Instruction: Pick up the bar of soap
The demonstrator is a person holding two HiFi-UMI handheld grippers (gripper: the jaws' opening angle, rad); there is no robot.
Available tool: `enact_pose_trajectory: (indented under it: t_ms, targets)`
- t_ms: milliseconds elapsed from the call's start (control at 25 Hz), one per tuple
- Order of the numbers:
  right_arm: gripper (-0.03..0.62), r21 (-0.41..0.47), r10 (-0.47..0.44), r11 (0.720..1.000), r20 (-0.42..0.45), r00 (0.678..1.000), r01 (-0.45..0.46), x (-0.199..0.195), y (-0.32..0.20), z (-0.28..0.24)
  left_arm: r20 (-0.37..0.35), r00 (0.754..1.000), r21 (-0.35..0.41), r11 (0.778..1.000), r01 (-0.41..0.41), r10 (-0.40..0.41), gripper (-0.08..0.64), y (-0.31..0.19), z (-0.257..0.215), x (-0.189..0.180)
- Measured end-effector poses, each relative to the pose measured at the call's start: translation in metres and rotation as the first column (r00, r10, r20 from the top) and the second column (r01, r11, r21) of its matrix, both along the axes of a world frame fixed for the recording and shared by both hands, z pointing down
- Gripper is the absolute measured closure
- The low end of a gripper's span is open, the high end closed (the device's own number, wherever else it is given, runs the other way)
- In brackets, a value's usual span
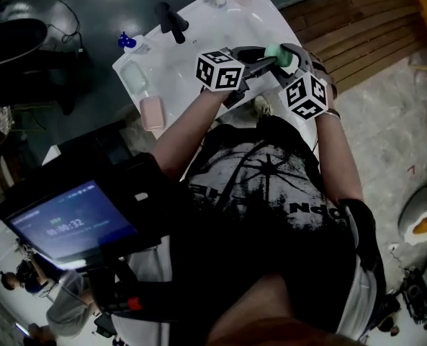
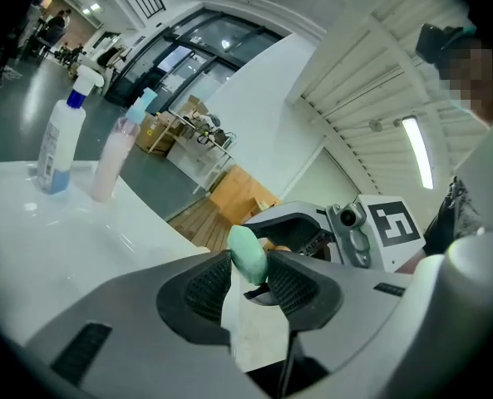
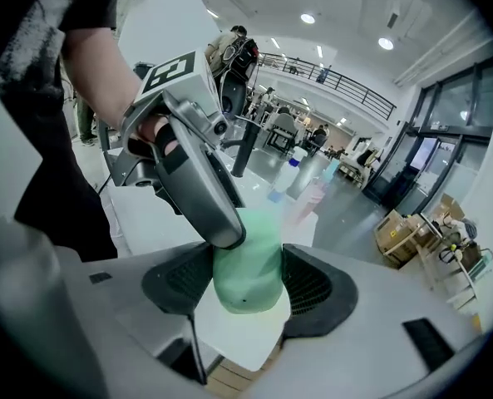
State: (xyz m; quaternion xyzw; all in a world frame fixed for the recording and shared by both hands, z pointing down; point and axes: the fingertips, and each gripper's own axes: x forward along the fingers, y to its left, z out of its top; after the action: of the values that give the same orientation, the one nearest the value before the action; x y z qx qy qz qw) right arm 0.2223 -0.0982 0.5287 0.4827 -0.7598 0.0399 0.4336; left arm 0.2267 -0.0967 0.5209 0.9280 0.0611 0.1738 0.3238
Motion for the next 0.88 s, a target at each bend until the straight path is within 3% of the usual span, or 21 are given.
enact_pose_trajectory:
  t_ms: [360,600,880]
  targets:
    - [0.325,-0.093,0.046,0.995,0.039,0.998,-0.042,0.026,0.034,0.025,0.055,0.997,-0.073,0.996,-0.05,0.054,0.42,0.034,0.024,0.026]
    - [0.325,-0.158,0.018,0.987,0.051,0.999,-0.01,0.035,0.023,0.073,0.109,0.993,-0.119,0.992,-0.032,0.045,0.42,0.022,0.073,0.036]
    - [0.325,-0.189,-0.001,0.982,0.066,0.998,0.013,0.046,0.018,0.091,0.163,0.984,-0.083,0.995,-0.054,0.067,0.417,0.017,0.091,0.047]
